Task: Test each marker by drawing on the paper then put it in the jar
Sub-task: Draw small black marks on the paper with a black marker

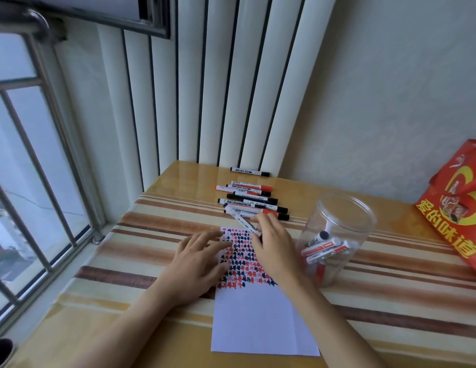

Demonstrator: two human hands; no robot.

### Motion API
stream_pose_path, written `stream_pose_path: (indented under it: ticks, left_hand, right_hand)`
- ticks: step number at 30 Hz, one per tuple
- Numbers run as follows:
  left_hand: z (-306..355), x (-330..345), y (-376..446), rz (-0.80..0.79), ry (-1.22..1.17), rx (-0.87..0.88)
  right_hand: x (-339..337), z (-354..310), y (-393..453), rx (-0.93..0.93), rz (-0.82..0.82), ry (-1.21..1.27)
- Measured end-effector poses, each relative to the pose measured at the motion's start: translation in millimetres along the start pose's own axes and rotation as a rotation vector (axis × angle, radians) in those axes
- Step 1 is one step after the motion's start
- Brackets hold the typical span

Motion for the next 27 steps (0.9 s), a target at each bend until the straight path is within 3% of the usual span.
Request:
stream_pose_path:
  ticks: [3,7,11,14,21,27]
  left_hand:
    - [5.4,-7.4,-2.1,0.040,-0.019,0.037]
    - [17.4,-14.8,-3.2,0.041,-0.062,0.122]
    - [25.2,-21.7,-5.0,0.089,-0.107,0.206]
    - [24.6,-22.6,-6.3,0.100,-0.108,0.204]
    - [32.5,-14.7,-9.5,0.046,0.053,0.250]
    - [39.2,-11.5,-10.8,0.005,0.077,0.306]
  right_hand:
    - [-7.0,-2.8,-22.8,0.185,0.085,0.469]
    - [9.5,-11.9,-51.7,0.446,-0.045,1.169]
    - [8.4,-16.3,-64.4,0.487,-0.092,1.376]
    - [-4.1,0.8,-67.7,0.527,-0.055,1.253]
    - [-27.1,-13.2,-65.4,-0.056,-0.150,0.299]
    - [-5.2,-45.6,-74.2,-0.229,-0.098,-0.025]
Point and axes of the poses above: each hand's wrist, its own y-axis towards the middle knuckle, its own x-axis out of the palm, z = x × y, the point moved 7 cm from there along y, towards the middle knuckle, and after that the axes turned 2 degrees about -x, right-handed, at the moved point
